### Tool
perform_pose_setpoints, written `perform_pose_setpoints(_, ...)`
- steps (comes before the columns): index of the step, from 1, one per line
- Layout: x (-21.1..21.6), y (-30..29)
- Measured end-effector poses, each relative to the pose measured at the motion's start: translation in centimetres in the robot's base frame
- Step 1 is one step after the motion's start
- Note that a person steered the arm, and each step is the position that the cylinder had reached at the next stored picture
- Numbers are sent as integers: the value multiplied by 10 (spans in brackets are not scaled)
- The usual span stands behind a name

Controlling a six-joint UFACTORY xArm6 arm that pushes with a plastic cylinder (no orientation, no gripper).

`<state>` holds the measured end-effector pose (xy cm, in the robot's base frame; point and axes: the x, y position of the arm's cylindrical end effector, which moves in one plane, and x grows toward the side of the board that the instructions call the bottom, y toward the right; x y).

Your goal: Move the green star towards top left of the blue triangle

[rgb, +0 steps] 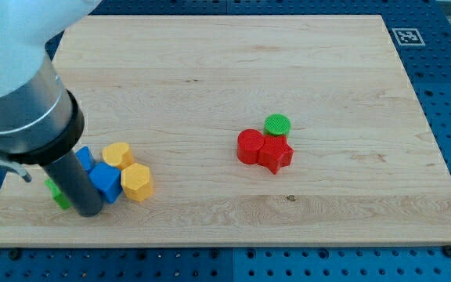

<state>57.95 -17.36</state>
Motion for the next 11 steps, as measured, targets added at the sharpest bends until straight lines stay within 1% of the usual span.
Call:
perform_pose_setpoints(1,-5,2)
perform_pose_setpoints(2,10,-2)
perform_pose_setpoints(3,-2,-21)
perform_pose_setpoints(4,-17,-21)
perform_pose_setpoints(6,-18,-46)
perform_pose_setpoints(10,-14,-48)
perform_pose_setpoints(11,-15,-59)
